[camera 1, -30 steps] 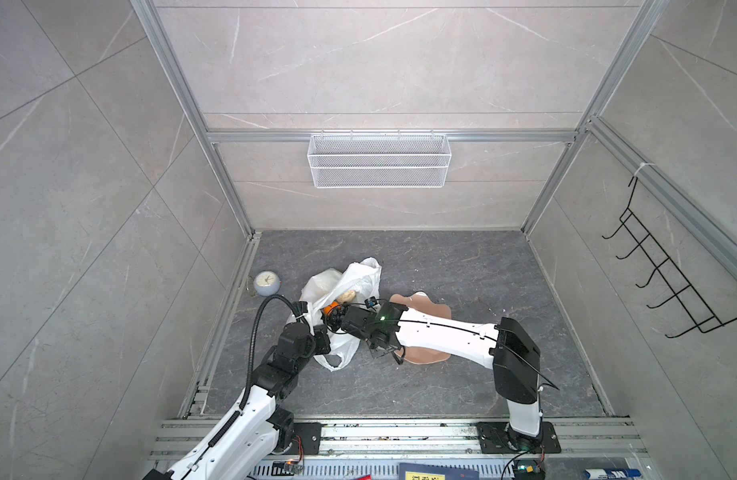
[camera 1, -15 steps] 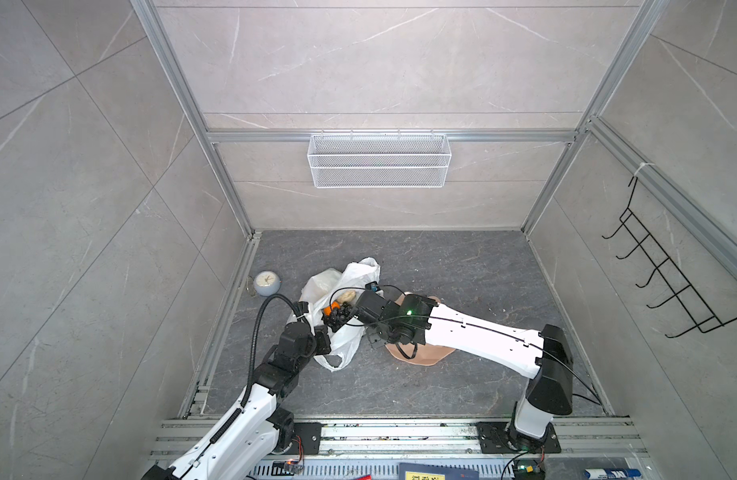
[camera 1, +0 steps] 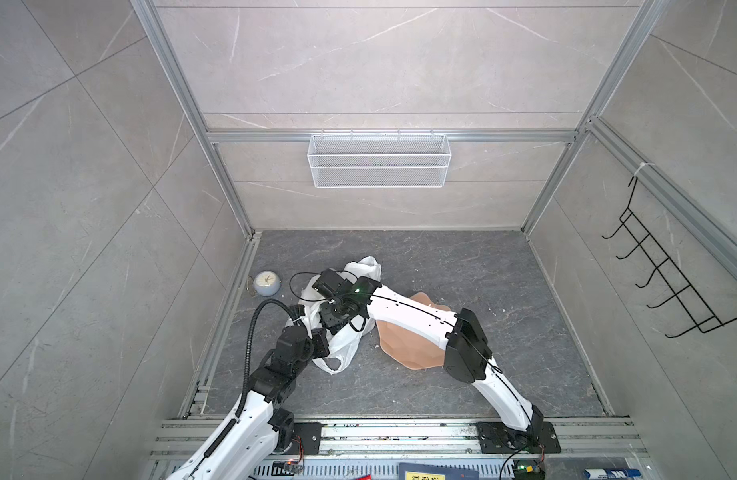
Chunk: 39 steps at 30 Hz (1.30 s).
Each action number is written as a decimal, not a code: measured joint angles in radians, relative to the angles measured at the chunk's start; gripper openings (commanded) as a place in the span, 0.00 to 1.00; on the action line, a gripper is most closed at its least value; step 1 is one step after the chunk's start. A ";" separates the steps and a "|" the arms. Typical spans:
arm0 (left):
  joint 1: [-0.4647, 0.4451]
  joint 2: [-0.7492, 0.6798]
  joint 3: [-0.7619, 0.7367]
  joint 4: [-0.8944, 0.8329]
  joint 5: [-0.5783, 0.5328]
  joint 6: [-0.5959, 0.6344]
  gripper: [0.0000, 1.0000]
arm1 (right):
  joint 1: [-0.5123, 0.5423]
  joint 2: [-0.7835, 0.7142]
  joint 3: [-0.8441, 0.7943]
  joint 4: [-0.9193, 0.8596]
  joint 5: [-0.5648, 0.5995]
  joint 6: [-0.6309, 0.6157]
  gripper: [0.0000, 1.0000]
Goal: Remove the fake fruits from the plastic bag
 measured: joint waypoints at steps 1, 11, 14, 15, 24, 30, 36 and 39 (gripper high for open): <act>0.000 -0.008 -0.002 -0.007 0.000 -0.005 0.00 | 0.000 -0.004 -0.037 0.001 -0.005 0.003 0.38; -0.002 0.113 0.002 -0.037 -0.002 -0.043 0.01 | 0.004 -0.221 -0.534 0.182 -0.037 0.095 0.41; -0.004 0.145 0.004 -0.042 0.001 -0.056 0.01 | 0.006 -0.260 -0.587 0.234 -0.038 0.115 0.42; -0.004 0.146 0.005 -0.042 0.001 -0.062 0.02 | 0.006 -0.268 -0.597 0.247 -0.037 0.117 0.42; -0.003 0.179 0.014 -0.042 0.052 -0.076 0.07 | -0.010 -0.294 -0.598 0.303 -0.002 0.114 0.50; -0.003 0.213 0.049 -0.051 0.056 -0.077 0.09 | -0.057 -0.290 -0.533 0.331 -0.010 0.076 0.52; 0.023 0.228 0.120 -0.060 0.033 -0.074 0.09 | -0.075 -0.220 -0.381 0.342 -0.015 0.006 0.51; 0.040 0.235 0.122 -0.057 0.030 -0.074 0.10 | -0.075 -0.163 -0.310 0.336 -0.020 -0.031 0.50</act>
